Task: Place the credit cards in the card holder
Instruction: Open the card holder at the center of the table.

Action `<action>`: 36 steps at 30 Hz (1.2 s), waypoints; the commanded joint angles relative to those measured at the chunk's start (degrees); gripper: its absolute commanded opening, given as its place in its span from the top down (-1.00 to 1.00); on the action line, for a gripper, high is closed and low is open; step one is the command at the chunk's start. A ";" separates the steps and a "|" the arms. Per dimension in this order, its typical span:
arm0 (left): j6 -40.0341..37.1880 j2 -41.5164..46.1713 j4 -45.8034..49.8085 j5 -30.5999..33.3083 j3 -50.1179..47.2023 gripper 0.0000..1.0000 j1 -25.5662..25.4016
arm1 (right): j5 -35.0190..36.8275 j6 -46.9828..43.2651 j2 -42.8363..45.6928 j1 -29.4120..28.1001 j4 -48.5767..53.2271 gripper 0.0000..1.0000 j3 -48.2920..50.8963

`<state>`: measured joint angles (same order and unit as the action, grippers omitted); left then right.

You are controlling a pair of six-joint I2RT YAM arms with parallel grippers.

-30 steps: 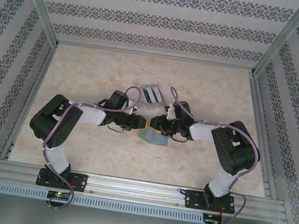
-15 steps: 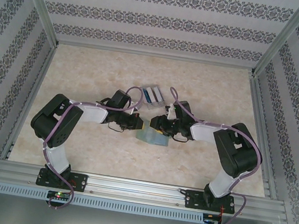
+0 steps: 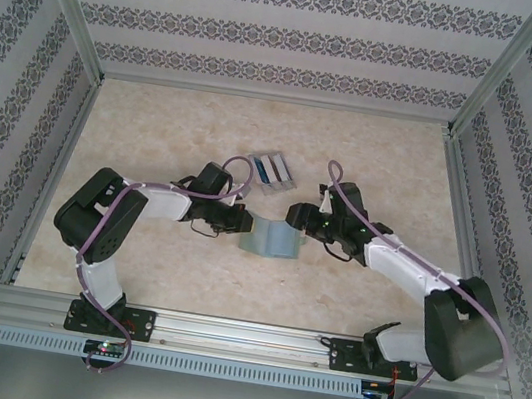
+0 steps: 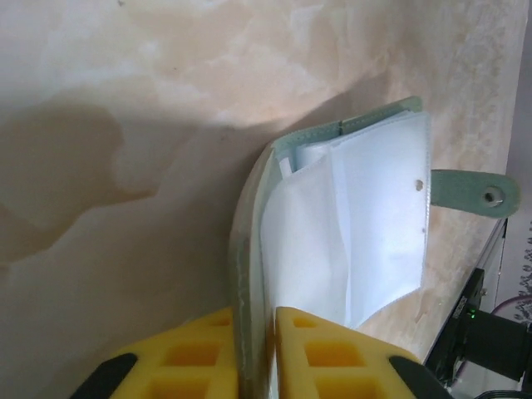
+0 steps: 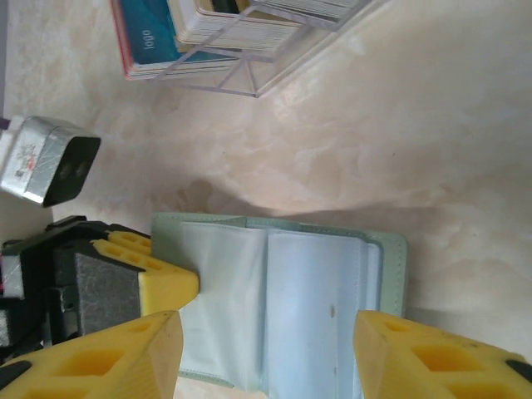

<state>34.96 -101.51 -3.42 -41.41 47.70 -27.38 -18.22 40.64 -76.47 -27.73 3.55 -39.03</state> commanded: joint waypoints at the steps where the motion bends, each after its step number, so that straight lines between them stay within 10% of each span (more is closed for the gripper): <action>1: 0.78 2.83 -0.58 1.28 -1.20 0.39 -0.30 | 2.74 -2.02 -0.87 -2.32 4.78 -0.07 -3.08; 11: 1.67 7.87 0.82 3.17 -1.84 0.02 -0.16 | -2.46 -1.39 -12.42 -6.41 6.46 0.15 -9.33; 36: 2.50 22.16 8.77 10.08 -7.44 -0.03 6.38 | 4.95 -3.16 -20.54 -14.46 13.86 0.07 -20.40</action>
<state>38.74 -81.58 2.63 -33.34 40.91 -22.24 -15.62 38.72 -99.00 -41.89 14.87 -58.13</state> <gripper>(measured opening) 0.514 0.468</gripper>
